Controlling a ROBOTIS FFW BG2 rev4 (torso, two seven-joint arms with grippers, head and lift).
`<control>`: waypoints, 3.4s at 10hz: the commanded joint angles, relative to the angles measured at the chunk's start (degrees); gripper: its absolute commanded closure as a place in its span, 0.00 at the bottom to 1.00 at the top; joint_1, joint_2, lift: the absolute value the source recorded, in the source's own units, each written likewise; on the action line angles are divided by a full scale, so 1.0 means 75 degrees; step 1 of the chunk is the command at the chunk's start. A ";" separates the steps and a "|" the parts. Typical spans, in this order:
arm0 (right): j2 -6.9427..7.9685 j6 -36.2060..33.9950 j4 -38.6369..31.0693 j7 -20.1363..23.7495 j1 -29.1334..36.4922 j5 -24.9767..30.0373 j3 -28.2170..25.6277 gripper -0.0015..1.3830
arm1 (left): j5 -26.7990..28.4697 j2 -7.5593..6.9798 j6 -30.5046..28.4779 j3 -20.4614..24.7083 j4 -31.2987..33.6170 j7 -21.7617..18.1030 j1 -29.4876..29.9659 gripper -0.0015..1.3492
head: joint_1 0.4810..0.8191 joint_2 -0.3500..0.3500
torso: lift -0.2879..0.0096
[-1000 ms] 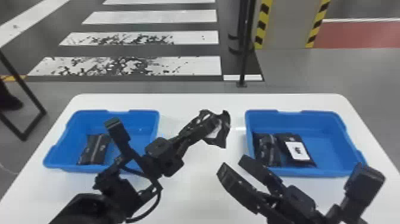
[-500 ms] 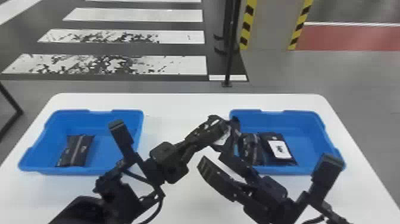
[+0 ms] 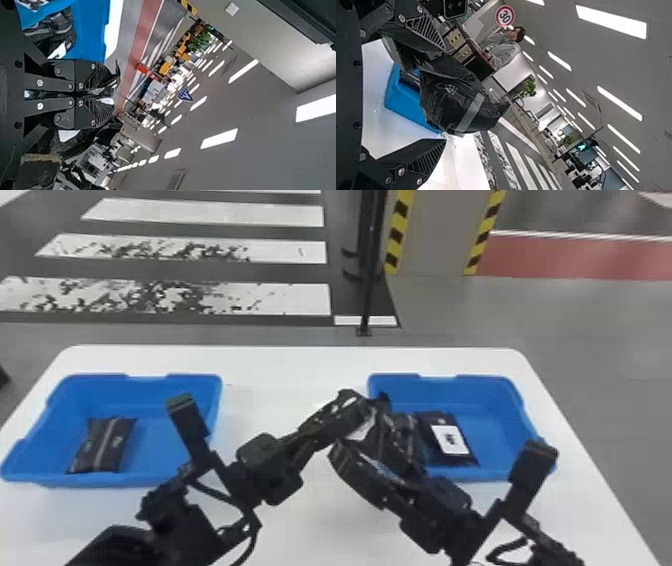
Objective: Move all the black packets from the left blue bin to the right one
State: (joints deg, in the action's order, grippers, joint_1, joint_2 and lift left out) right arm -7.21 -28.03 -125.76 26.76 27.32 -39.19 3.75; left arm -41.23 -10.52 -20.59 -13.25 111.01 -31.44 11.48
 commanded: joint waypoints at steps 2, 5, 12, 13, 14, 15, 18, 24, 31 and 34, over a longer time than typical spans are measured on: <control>0.0012 0.0007 0.0071 -0.0134 -0.0025 -0.0137 -0.0058 0.51 | -0.0033 -0.0003 -0.0048 0.0000 0.0002 -0.0003 0.0025 0.89 | 0.63 0.39 | 0.50; 0.0012 0.0007 0.0090 -0.0169 0.0050 -0.0259 -0.0225 0.65 | -0.0048 0.0009 -0.0030 0.0122 0.0021 -0.0003 0.0081 0.89 | 0.63 0.38 | 0.50; 0.0023 0.0045 -0.0041 -0.0544 0.0144 -0.0152 -0.0454 0.92 | -0.0566 0.0138 0.0139 0.0655 0.0115 0.0079 0.0456 0.05 | 0.63 0.38 | 0.50; 0.0023 0.0045 0.0090 -0.0567 0.0013 -0.0045 -0.0621 0.92 | -0.0627 0.0196 0.0158 0.0899 0.0377 0.0079 0.0663 0.07 | 0.63 0.40 | 0.50; 0.0035 0.0063 0.0315 -0.0579 -0.0193 0.0168 -0.0896 0.92 | -0.0673 0.0231 0.0139 0.1112 0.0658 0.0067 0.0888 0.13 | 0.63 0.40 | 0.50; 0.0035 0.0176 0.0690 -0.0614 -0.0456 0.0336 -0.1185 0.92 | -0.0688 0.0302 0.0083 0.1356 0.0921 0.0079 0.1150 0.16 | 0.63 0.40 | 0.50; 0.0000 0.0251 0.1852 -0.0685 -0.1393 0.1387 -0.2480 0.92 | -0.0643 0.0466 0.0008 0.2056 0.1352 0.0079 0.1806 0.16 | 0.63 0.31 | 0.50; -0.0258 -0.0274 0.3296 -0.0802 -0.2331 0.1920 -0.2785 0.50 | -0.0688 0.0630 -0.0255 0.2590 0.1446 0.0079 0.2088 0.16 | 0.63 0.16 | 0.50; 0.0269 0.1770 0.0390 -0.1048 0.1044 0.1935 -0.2069 0.10 | 0.0210 0.0817 -0.0536 0.4037 0.1558 0.0126 0.2200 0.17 | 0.63 0.31 | 0.50; 0.0281 0.2651 -0.0604 -0.1060 0.2375 0.2225 -0.1551 0.10 | 0.1109 0.0853 -0.1342 0.4631 0.1558 0.0595 0.1750 0.17 | 0.63 0.53 | 0.50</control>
State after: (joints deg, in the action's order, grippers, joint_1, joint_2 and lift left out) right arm -5.11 -8.91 -128.72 18.80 43.07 -22.87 -8.52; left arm -34.69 -4.12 -28.80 20.37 122.69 -27.13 25.49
